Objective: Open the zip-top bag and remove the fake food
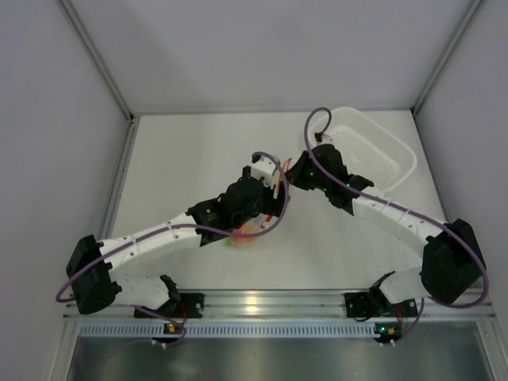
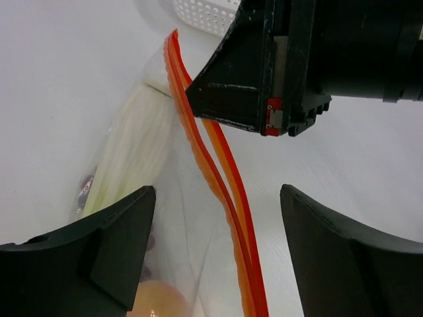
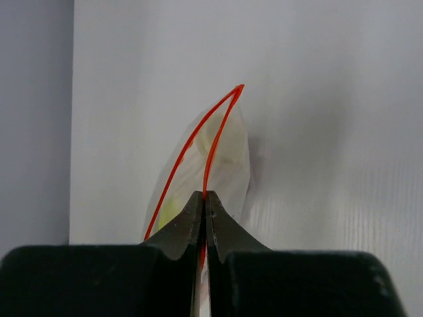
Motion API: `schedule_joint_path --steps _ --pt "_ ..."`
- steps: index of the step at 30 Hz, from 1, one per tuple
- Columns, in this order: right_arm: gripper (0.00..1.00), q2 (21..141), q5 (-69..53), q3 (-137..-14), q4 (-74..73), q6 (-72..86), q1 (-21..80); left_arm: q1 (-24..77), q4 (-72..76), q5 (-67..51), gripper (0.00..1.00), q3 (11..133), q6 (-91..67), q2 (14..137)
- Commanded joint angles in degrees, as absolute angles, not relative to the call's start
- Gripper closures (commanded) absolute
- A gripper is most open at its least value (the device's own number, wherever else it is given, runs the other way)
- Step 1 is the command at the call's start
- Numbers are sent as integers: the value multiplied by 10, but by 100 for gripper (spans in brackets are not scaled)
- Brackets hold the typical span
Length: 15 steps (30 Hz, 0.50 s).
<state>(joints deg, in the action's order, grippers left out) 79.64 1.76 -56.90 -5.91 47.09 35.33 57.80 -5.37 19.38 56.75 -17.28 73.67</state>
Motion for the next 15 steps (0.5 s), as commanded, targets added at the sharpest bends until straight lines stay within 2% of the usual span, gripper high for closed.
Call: schedule_joint_path --steps 1,4,8,9,10,15 --pt "100 756 6 -559 -28 447 345 579 -18 210 17 586 -168 721" --pt "100 734 8 -549 -39 426 348 579 -46 254 16 613 -166 730" --pt "100 702 17 -533 -42 424 353 578 -93 261 23 666 -163 781" --pt "100 696 19 -532 -45 423 355 579 -98 260 32 684 -164 788" --pt "100 687 27 -532 -47 421 355 578 -109 262 35 690 -164 795" --pt "100 673 39 -541 -70 411 358 579 -110 240 37 709 -164 818"
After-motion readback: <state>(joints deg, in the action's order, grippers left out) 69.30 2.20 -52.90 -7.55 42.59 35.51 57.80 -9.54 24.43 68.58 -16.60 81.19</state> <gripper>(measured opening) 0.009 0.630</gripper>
